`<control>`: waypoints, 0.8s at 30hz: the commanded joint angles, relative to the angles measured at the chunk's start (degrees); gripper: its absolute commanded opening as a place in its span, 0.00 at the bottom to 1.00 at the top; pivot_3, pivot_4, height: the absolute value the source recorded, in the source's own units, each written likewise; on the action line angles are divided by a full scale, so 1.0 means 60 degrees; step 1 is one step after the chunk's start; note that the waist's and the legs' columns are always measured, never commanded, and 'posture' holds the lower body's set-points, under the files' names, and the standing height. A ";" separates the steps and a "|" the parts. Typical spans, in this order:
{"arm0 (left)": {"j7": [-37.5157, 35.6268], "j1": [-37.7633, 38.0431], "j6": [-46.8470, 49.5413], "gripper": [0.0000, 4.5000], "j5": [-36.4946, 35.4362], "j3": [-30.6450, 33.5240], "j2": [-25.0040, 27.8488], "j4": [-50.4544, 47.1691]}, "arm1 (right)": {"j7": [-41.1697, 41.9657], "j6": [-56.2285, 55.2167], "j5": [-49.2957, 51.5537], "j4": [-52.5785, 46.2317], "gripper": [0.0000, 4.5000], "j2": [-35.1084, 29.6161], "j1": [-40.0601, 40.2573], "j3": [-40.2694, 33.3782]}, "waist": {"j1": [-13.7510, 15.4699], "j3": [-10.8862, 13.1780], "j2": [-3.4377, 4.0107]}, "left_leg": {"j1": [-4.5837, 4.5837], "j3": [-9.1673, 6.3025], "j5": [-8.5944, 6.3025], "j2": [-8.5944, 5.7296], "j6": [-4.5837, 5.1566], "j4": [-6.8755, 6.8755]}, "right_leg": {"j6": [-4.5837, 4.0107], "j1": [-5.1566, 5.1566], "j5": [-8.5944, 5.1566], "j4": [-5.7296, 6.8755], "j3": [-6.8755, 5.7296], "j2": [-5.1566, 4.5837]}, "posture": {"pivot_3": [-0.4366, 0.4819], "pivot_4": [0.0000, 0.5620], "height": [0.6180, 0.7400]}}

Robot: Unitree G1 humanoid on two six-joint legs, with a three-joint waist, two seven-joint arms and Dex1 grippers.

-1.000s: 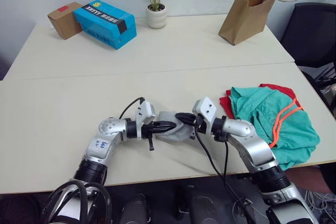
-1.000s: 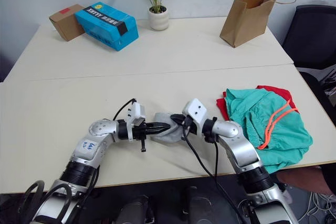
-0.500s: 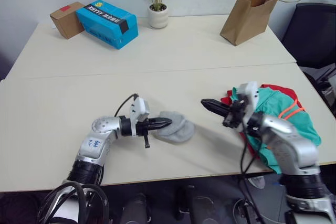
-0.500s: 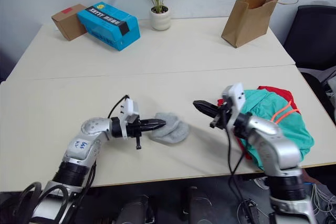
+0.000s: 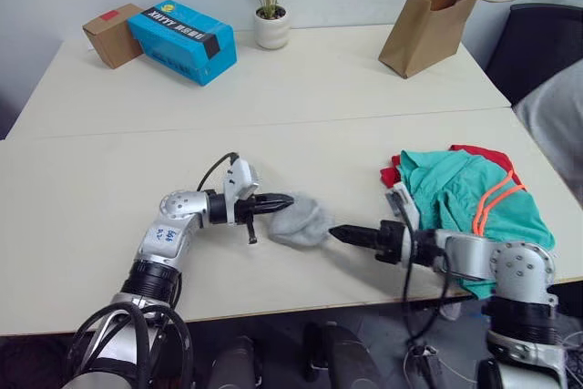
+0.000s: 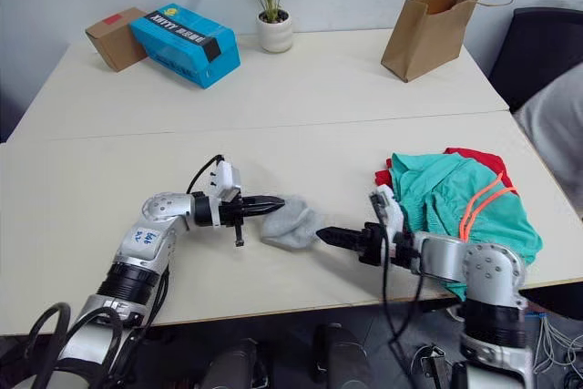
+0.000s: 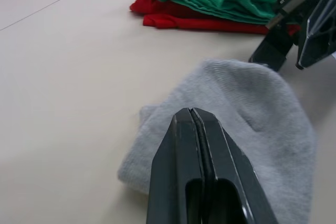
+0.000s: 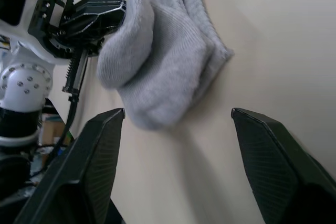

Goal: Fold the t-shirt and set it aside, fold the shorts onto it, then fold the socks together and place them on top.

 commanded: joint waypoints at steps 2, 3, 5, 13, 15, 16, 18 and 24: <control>-0.0145 -0.0028 -0.0133 0.00 -0.0042 0.0187 0.0157 0.0001 | -0.1329 0.0011 0.0668 0.0590 0.72 0.0769 -0.0415 -0.0257 | -0.0003 0.0000 0.0001 | -0.0004 0.0001 0.0024 0.0000 -0.0043 0.0000 | 0.0000 -0.0003 0.0000 -0.0003 0.0000 0.0000 | 0.48 0.27 1.00; -0.0174 -0.0023 -0.0113 0.00 -0.0008 0.0172 0.0188 0.0014 | -0.1501 -0.0070 0.0635 0.0713 0.72 0.0936 -0.0535 -0.0203 | -0.0011 -0.0001 0.0002 | -0.0006 0.0004 0.0025 0.0000 -0.0044 0.0001 | 0.0000 -0.0003 0.0000 -0.0004 0.0001 0.0000 | 0.48 0.27 1.00; -0.0203 -0.0025 -0.0139 0.00 0.0069 0.0146 0.0232 0.0056 | -0.1887 -0.0237 0.0680 0.1068 0.72 0.1311 -0.0822 -0.0189 | -0.0028 -0.0001 0.0002 | -0.0004 0.0007 0.0024 0.0000 -0.0043 0.0002 | 0.0000 -0.0003 0.0000 -0.0003 0.0004 -0.0001 | 0.48 0.27 1.00; -0.0138 0.0092 -0.0507 0.00 0.0418 -0.0017 0.0178 0.0252 | -0.2420 -0.0525 0.1043 0.1876 0.72 0.1955 -0.1503 -0.0281 | -0.0028 -0.0001 0.0003 | -0.0003 0.0006 0.0026 0.0002 -0.0046 -0.0004 | 0.0000 -0.0004 0.0000 0.0000 0.0004 0.0001 | 0.48 0.27 1.00; -0.0105 0.0134 -0.0586 0.00 0.0520 -0.0075 0.0160 0.0254 | -0.2510 -0.0518 0.1168 0.1988 0.72 0.1940 -0.1542 -0.0282 | -0.0028 -0.0001 0.0003 | -0.0005 0.0008 0.0025 0.0001 -0.0043 -0.0003 | 0.0000 -0.0004 0.0000 -0.0003 0.0005 0.0000 | 0.48 0.27 1.00; -0.0082 0.0171 -0.0554 0.00 0.0542 -0.0100 0.0149 0.0213 | -0.2517 -0.0516 0.1182 0.2018 0.72 0.1910 -0.1563 -0.0262 | -0.0029 -0.0001 0.0003 | -0.0006 0.0008 0.0025 0.0001 -0.0043 -0.0003 | 0.0000 -0.0004 0.0000 -0.0004 0.0005 -0.0001 | 0.48 0.27 1.00; -0.0049 0.0224 -0.0524 0.00 0.0563 -0.0130 0.0127 0.0150 | -0.2510 -0.0526 0.1215 0.2061 0.72 0.1860 -0.1593 -0.0233 | -0.0032 -0.0002 0.0003 | -0.0005 0.0008 0.0024 0.0001 -0.0043 -0.0005 | 0.0000 -0.0004 0.0000 -0.0005 0.0005 0.0000 | 0.48 0.27 1.00; 0.0166 0.0404 -0.0482 0.00 0.0785 -0.0425 0.0019 -0.0036 | -0.2646 -0.0867 0.1985 0.2245 0.72 0.1832 -0.1423 -0.0578 | -0.0019 -0.0002 0.0004 | -0.0005 0.0007 0.0024 0.0001 -0.0041 -0.0004 | 0.0001 -0.0004 0.0000 -0.0004 0.0005 0.0000 | 0.48 0.27 1.00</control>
